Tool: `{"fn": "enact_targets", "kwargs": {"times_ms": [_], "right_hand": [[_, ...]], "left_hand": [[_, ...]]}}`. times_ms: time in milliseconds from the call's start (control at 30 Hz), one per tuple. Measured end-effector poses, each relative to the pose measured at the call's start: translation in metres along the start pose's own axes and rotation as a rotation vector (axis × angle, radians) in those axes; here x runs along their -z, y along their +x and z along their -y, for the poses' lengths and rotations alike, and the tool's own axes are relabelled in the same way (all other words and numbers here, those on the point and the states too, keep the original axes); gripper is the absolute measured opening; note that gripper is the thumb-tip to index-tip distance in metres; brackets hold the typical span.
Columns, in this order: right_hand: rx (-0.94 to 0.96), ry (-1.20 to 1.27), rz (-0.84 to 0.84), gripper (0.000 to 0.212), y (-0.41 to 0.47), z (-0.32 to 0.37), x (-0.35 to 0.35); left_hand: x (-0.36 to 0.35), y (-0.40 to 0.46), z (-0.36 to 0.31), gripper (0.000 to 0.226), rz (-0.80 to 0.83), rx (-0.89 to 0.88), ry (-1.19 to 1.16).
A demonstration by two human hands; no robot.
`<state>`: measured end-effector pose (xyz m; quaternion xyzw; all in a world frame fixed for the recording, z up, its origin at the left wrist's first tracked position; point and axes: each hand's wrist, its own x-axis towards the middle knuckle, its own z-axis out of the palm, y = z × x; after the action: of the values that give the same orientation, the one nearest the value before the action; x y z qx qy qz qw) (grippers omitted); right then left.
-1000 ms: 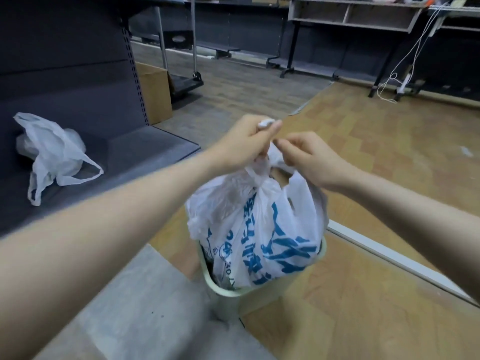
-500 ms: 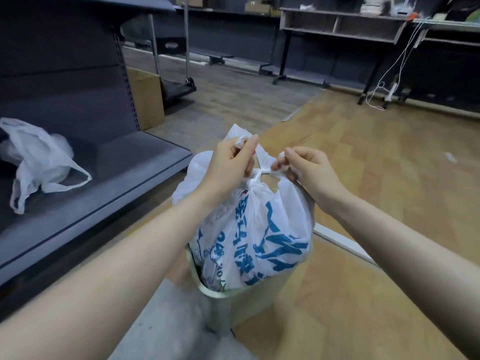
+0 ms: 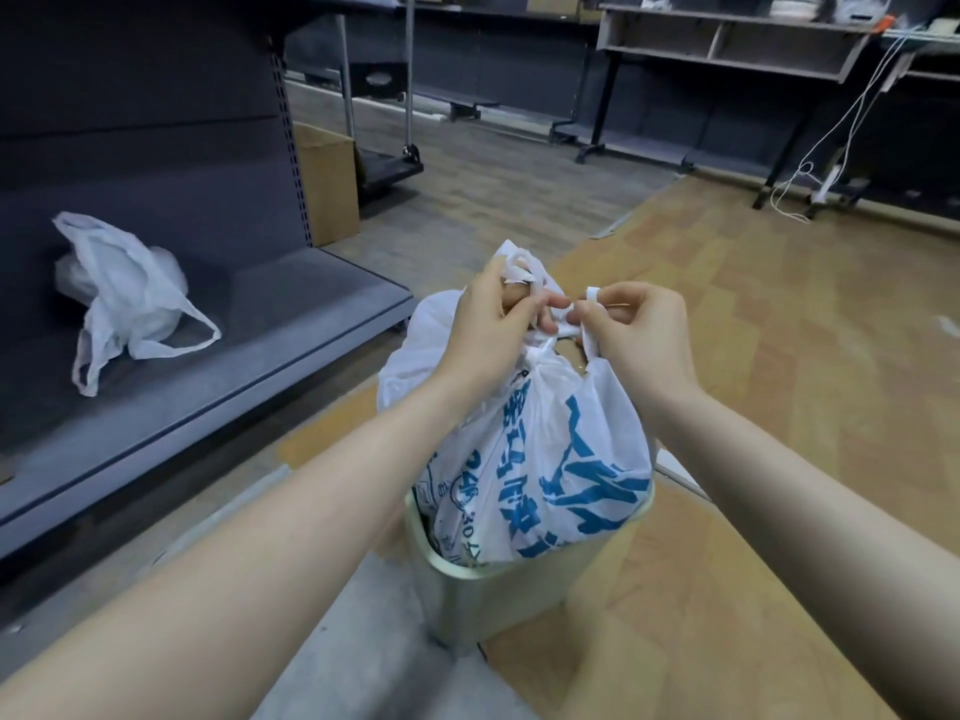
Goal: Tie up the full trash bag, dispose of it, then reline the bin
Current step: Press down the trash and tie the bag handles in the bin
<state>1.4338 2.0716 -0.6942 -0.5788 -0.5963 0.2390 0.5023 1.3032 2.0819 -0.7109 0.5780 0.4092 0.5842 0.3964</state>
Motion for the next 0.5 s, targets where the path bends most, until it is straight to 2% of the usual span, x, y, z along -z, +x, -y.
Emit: {"fn": "enact_targets", "kwargs": {"times_ms": [233,333,500], "right_hand": [[0.075,-0.113,-0.002,0.009,-0.0038,0.0016,-0.0008],[0.074,-0.131,0.019,0.015,-0.0012,-0.0014,0.0015],[0.069,-0.129,0.090,0.013,0.0015,-0.0037,0.0045]], "left_hand": [[-0.0045,0.0033,-0.0059,0.029,0.052,-0.128,0.129],[-0.0045,0.0042,-0.0070,0.024,0.073,-0.104,0.124],[-0.0025,0.0066,-0.0044,0.021,0.117,-0.077,0.075]]}}
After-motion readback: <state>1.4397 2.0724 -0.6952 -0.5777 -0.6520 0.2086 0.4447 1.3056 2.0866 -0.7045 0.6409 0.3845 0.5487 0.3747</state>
